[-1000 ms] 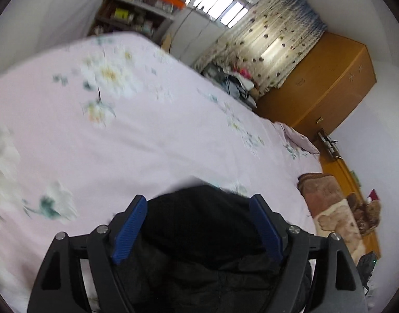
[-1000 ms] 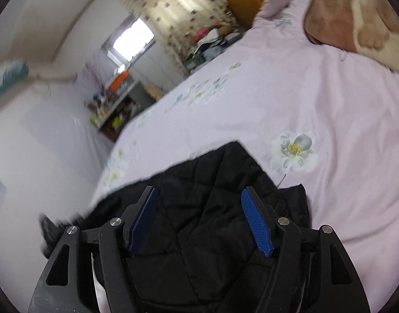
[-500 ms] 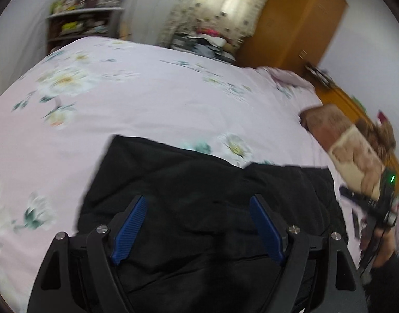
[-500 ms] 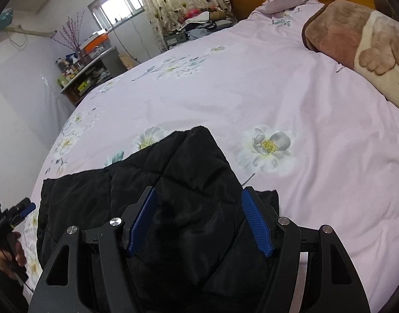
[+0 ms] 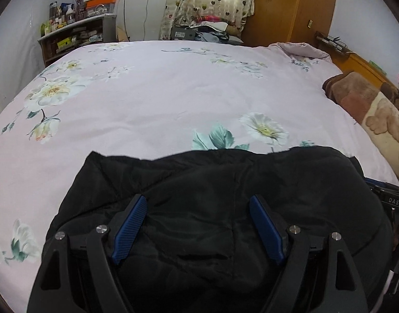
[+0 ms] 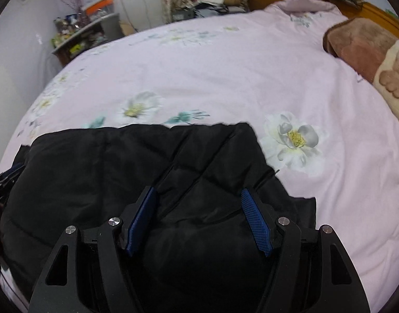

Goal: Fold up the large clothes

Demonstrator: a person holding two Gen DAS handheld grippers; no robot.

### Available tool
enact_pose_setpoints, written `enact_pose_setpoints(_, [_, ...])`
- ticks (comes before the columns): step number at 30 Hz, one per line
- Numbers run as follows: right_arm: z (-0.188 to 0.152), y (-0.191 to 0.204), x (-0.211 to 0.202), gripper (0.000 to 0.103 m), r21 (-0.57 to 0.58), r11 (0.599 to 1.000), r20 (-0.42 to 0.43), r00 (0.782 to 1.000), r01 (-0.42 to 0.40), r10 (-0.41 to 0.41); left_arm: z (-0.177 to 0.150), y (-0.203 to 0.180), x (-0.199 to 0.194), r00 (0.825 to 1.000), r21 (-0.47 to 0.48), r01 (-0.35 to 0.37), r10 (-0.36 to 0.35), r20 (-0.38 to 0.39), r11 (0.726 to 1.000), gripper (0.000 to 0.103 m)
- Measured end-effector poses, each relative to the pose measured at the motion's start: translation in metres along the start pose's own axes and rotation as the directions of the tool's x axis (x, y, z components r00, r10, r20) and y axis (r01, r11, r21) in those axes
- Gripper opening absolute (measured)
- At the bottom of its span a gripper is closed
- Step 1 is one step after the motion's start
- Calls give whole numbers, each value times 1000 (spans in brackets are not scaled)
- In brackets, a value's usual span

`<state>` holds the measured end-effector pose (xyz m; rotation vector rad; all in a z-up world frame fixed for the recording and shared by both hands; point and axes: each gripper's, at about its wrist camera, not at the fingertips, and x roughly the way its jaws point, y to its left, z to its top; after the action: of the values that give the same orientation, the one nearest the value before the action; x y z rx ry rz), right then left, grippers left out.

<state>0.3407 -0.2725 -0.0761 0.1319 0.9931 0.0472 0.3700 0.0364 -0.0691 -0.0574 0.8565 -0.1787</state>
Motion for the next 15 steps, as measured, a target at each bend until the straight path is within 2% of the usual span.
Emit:
enact_pose_setpoints(6, [-11, -13, 14, 67, 36, 999, 39, 999, 4, -5, -6, 6, 13, 1000, -30, -1, 1, 21, 1000, 84])
enact_pose_setpoints(10, [-9, -11, 14, 67, 34, 999, 35, 999, 18, -19, 0, 2, 11, 1000, -20, -24, 24, -18, 1000, 84])
enact_pose_setpoints(13, [-2, -7, 1, 67, 26, 999, 15, 999, 39, -39, 6, 1, -4, 999, -11, -24, 23, -31, 1000, 84])
enact_pose_setpoints(15, [2, -1, -23, 67, 27, 999, 53, 998, 44, -46, 9, 3, -23, 1000, -15, 2, -2, -2, 1000, 84])
